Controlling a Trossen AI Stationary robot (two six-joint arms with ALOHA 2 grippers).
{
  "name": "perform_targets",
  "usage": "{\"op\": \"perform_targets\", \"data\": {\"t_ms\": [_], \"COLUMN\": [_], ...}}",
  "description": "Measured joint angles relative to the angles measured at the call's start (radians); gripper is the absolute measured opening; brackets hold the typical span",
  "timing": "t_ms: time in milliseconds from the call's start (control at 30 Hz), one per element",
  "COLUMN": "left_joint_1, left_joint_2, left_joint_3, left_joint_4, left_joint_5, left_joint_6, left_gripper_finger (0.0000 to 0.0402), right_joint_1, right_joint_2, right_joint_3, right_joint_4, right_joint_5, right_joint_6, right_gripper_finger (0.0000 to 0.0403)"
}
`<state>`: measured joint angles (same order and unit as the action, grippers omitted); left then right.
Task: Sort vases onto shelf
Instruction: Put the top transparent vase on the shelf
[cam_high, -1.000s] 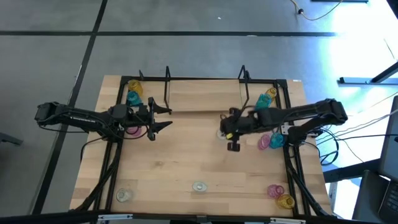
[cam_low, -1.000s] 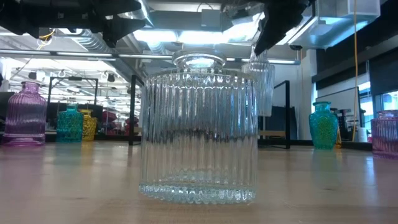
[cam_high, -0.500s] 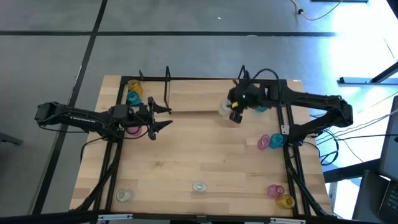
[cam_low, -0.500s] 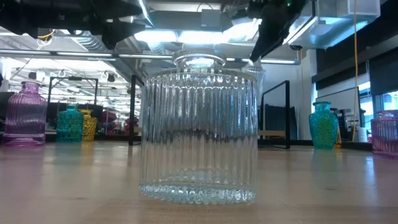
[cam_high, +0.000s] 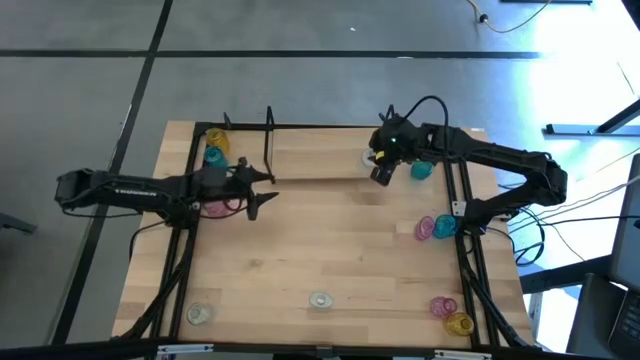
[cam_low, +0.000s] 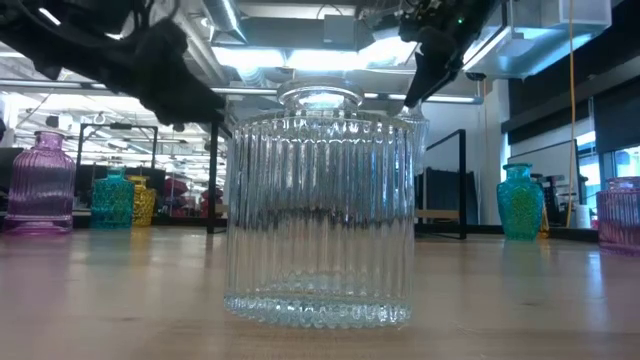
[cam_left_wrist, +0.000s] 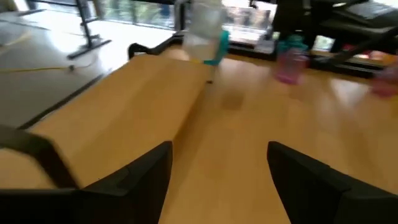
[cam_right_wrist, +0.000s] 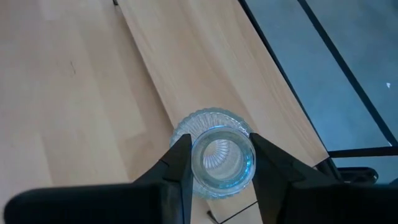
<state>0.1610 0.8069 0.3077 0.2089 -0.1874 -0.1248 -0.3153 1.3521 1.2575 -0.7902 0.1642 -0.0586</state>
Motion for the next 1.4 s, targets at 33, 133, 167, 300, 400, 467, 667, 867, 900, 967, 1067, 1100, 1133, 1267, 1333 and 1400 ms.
{"op": "perform_targets", "data": {"t_ms": [33,133,167,300,400,467,667,867,900,967,1067,1100,1133,1267,1333,1400], "left_joint_1": [0.012,0.042,0.049,0.074,0.089,0.097,0.102,0.098,0.098,0.098,0.098,0.098,0.098,0.098,0.098,0.098], "left_joint_2": [0.008,0.039,0.048,0.072,0.078,0.078,0.078,0.079,0.079,0.085,0.086,0.086,0.086,0.086,0.086,0.086], "left_joint_3": [0.0,0.0,0.0,0.0,0.0,0.0,0.0,0.0,0.0,0.0,0.0,0.0,0.0,0.0,0.0,0.0], "left_joint_4": [0.004,0.0,0.0,0.002,0.008,0.009,0.012,0.019,0.02,0.025,0.026,0.026,0.025,0.028,0.029,0.029], "left_joint_5": [-0.016,-0.052,-0.062,-0.112,-0.139,-0.158,-0.153,-0.05,-0.04,-0.031,-0.031,-0.031,-0.031,-0.031,-0.031,-0.031], "left_joint_6": [0.0,0.0,0.0,0.0,0.0,0.0,-0.003,-0.004,-0.004,-0.004,-0.004,-0.004,-0.004,-0.004,-0.004,-0.004], "left_gripper_finger": [0.0256,0.0256,0.0256,0.0256,0.0256,0.0256,0.0256,0.0256,0.0256,0.0256,0.0256,0.0256,0.0256,0.0256,0.0256,0.0256], "right_joint_1": [0.0,0.0,0.0,0.0,0.0,0.0,0.001,-0.035,-0.052,-0.091,-0.158,-0.18,-0.203,-0.289,-0.316,-0.346], "right_joint_2": [0.0,0.0,0.0,0.0,0.0,0.0,0.0,0.0,0.0,0.0,0.0,0.0,0.001,0.013,0.028,0.05], "right_joint_3": [0.0,0.0,0.0,0.0,0.0,0.0,0.0,0.0,0.0,0.0,0.0,0.0,0.0,0.0,0.001,0.001], "right_joint_4": [0.0,0.0,0.0,0.0,0.0,0.0,0.003,0.034,0.04,0.044,0.044,0.046,0.054,0.132,0.165,0.179], "right_joint_5": [0.0,0.0,0.0,0.0,0.0,0.0,0.01,0.06,0.059,0.053,0.052,0.048,0.032,-0.045,-0.046,-0.053], "right_joint_6": [0.0,-0.001,-0.002,-0.003,-0.003,-0.003,-0.018,-0.021,-0.021,-0.023,-0.025,-0.025,-0.026,-0.025,-0.025,-0.026], "right_gripper_finger": [0.0106,0.0106,0.0106,0.0106,0.0106,0.0106,0.0106,0.0106,0.0106,0.0106,0.0106,0.0106,0.0106,0.0106,0.0106,0.0106]}}
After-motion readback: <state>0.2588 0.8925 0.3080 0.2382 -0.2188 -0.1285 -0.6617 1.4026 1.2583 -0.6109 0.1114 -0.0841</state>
